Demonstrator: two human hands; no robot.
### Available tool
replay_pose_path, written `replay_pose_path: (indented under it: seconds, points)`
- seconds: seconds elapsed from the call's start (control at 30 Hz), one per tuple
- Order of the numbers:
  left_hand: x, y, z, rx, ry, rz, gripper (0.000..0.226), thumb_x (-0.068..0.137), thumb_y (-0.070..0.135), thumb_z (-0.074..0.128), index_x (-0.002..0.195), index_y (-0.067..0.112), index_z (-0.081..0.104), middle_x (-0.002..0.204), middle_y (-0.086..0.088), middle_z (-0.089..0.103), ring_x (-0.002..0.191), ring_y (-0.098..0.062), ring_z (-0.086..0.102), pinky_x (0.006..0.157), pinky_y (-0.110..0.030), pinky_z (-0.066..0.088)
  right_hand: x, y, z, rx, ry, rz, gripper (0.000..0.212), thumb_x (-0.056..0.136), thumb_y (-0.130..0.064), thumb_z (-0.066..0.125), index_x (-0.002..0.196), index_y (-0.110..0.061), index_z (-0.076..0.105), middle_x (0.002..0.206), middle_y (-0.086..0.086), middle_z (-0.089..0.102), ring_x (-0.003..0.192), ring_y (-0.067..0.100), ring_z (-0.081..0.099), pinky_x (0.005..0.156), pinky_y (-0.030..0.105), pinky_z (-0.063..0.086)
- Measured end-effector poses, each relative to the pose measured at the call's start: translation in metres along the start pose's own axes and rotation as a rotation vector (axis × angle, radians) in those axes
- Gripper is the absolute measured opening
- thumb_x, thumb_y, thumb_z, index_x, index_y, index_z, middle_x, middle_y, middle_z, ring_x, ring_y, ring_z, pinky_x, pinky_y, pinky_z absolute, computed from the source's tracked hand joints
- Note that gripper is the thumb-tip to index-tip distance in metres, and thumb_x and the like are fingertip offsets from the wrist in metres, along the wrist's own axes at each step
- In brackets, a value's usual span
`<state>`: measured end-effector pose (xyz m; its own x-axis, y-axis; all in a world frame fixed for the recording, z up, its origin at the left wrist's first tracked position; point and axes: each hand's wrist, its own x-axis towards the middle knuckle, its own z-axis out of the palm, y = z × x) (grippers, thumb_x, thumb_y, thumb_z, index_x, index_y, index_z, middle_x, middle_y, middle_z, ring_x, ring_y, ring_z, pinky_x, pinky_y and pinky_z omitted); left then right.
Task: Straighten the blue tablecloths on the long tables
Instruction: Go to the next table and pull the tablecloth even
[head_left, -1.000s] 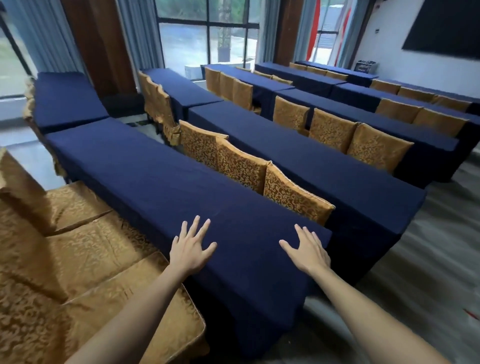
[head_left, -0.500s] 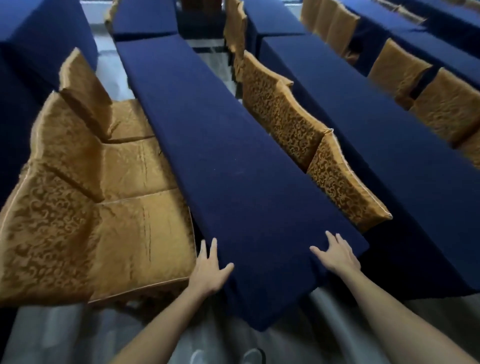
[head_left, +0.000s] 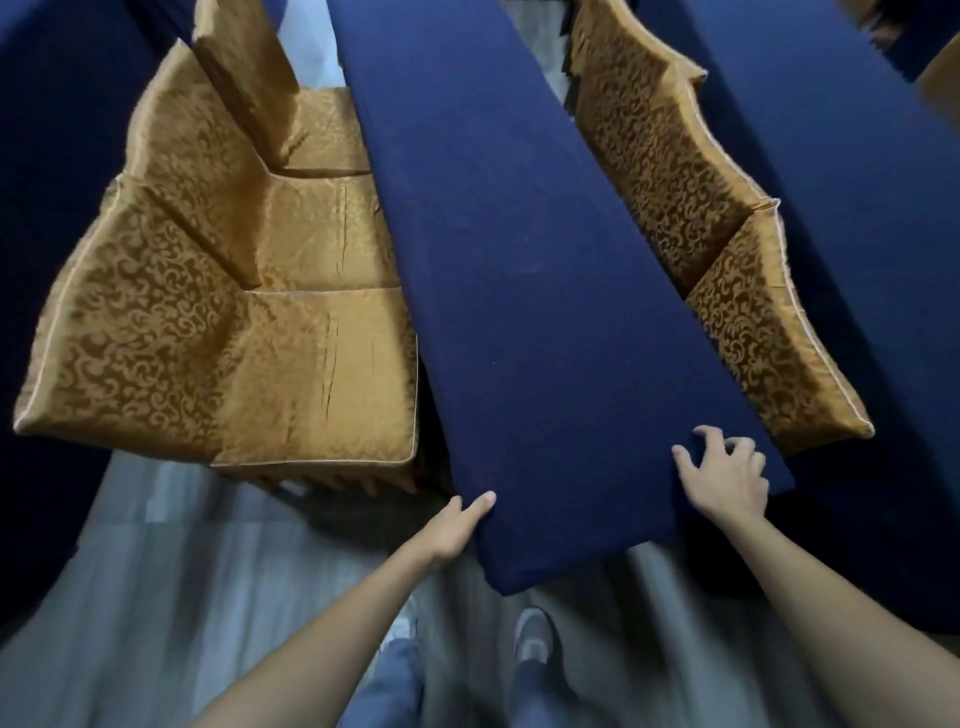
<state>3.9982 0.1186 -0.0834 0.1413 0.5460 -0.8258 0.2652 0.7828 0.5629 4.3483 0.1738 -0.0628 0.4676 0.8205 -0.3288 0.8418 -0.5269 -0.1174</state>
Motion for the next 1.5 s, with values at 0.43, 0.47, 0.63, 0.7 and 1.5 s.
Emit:
replay_pose_path:
  seconds: [0.43, 0.47, 0.63, 0.7, 1.5]
  points:
    - [0.005, -0.039, 0.078, -0.626, 0.447, -0.049, 0.061, 0.072, 0.063, 0.078, 0.114, 0.019, 0.069, 0.098, 0.007, 0.078, 0.088, -0.015, 0.075, 0.075, -0.032, 0.060, 0.071, 0.047, -0.017, 0.157, -0.091, 0.203, 0.099, 0.084, -0.083, 0.035, 0.144, -0.005, 0.038, 0.138, 0.025, 0.050, 0.122, 0.047, 0.050, 0.098, 0.052, 0.040]
    - [0.007, -0.037, 0.081, -0.659, 0.476, -0.051, 0.062, 0.071, 0.061, 0.079, 0.115, 0.018, 0.069, 0.103, 0.005, 0.077, 0.092, -0.017, 0.074, 0.082, -0.036, 0.060, 0.072, 0.047, -0.017, 0.154, -0.092, 0.211, 0.100, 0.082, -0.085, 0.033, 0.143, -0.005, 0.039, 0.136, 0.025, 0.052, 0.121, 0.046, 0.051, 0.097, 0.051, 0.041]
    - [0.015, -0.022, 0.087, -0.615, 0.700, -0.223, 0.071, 0.065, 0.068, 0.065, 0.106, 0.011, 0.066, 0.109, -0.007, 0.070, 0.096, -0.029, 0.066, 0.092, -0.045, 0.054, 0.077, 0.039, -0.015, 0.165, -0.142, 0.268, 0.109, 0.081, -0.086, 0.028, 0.142, 0.004, 0.035, 0.136, 0.031, 0.049, 0.119, 0.049, 0.051, 0.095, 0.052, 0.042]
    - [0.014, -0.017, 0.086, -0.424, 0.802, -0.330, 0.080, 0.072, 0.076, 0.053, 0.113, 0.007, 0.064, 0.118, -0.013, 0.065, 0.107, -0.036, 0.059, 0.096, -0.044, 0.046, 0.078, 0.035, -0.018, 0.188, -0.153, 0.287, 0.111, 0.082, -0.085, 0.032, 0.141, 0.008, 0.034, 0.138, 0.032, 0.047, 0.121, 0.050, 0.050, 0.098, 0.053, 0.041]
    - [-0.029, -0.079, -0.130, -0.029, 0.973, -0.380, 0.102, 0.073, 0.089, 0.030, 0.119, 0.003, 0.061, 0.126, -0.023, 0.060, 0.115, -0.042, 0.056, 0.097, -0.049, 0.041, -0.076, -0.105, 0.042, 0.209, -0.193, 0.253, 0.114, 0.076, -0.091, 0.025, 0.126, 0.008, 0.050, 0.126, 0.025, 0.059, 0.111, 0.043, 0.059, 0.089, 0.045, 0.046]
